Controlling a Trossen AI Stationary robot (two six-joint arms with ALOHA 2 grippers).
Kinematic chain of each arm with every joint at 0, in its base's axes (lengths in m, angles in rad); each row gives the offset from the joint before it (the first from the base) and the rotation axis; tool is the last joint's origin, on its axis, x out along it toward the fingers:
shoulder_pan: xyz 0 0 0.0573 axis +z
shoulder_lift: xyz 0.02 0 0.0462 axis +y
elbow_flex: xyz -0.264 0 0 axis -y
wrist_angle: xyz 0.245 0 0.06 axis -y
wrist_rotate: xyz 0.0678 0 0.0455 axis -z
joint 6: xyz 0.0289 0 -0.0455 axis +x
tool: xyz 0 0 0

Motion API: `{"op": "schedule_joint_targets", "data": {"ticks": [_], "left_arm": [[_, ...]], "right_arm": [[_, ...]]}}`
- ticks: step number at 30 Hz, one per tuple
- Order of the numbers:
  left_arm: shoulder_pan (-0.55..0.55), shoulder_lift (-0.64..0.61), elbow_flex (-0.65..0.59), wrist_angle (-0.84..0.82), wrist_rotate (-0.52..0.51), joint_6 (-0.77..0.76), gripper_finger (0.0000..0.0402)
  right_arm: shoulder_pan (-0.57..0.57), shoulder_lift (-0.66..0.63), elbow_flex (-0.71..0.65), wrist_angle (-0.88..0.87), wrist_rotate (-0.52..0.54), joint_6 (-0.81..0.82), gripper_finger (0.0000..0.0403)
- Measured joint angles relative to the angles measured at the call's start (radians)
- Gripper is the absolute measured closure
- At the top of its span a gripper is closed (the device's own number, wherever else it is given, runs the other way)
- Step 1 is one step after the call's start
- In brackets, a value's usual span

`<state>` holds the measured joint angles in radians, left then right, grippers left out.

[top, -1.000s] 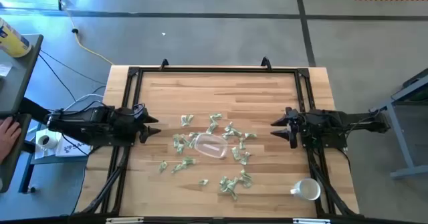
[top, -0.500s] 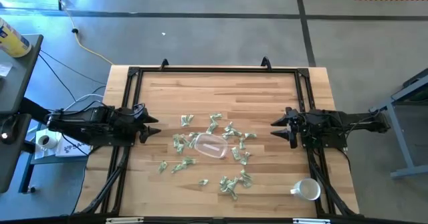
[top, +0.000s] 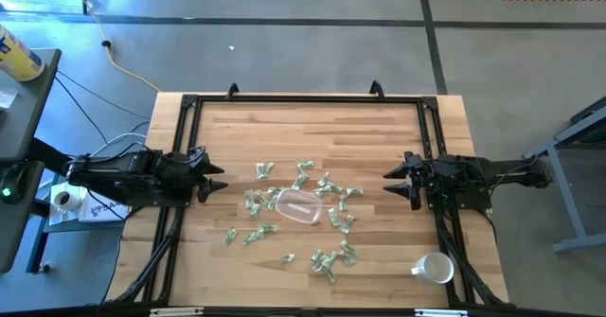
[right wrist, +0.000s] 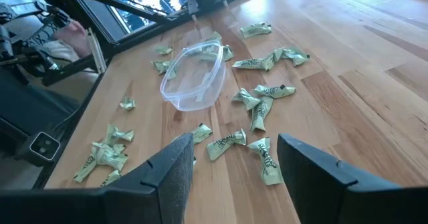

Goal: Pick and place Stevia / Truvia into bins

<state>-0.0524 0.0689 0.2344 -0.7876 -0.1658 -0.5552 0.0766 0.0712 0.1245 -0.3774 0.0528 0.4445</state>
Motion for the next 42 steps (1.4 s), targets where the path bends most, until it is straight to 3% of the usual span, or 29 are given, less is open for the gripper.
{"op": "schedule_joint_targets", "data": {"ticks": [27,31,34,38,42], "left_arm": [[0.000,0.000,0.000,0.000,0.000,0.000,0.0073],[0.000,0.000,0.000,0.079,-0.021,-0.012,0.0073],[0.000,0.000,0.000,0.187,0.001,-0.169,0.0073],[0.000,0.000,0.000,0.346,-0.006,-0.461,0.0073],[0.000,0.000,0.000,0.431,-0.011,-0.496,0.0073]], "right_arm": [[0.000,0.000,0.000,0.000,0.000,0.000,0.0196],[0.000,0.000,0.000,0.000,0.000,0.000,0.0196],[0.000,0.000,0.000,0.000,0.009,-0.039,0.0196],[-0.002,0.000,0.000,0.014,0.193,-0.253,0.0196],[-0.002,0.000,0.000,0.009,0.304,-0.344,0.0198]]}}
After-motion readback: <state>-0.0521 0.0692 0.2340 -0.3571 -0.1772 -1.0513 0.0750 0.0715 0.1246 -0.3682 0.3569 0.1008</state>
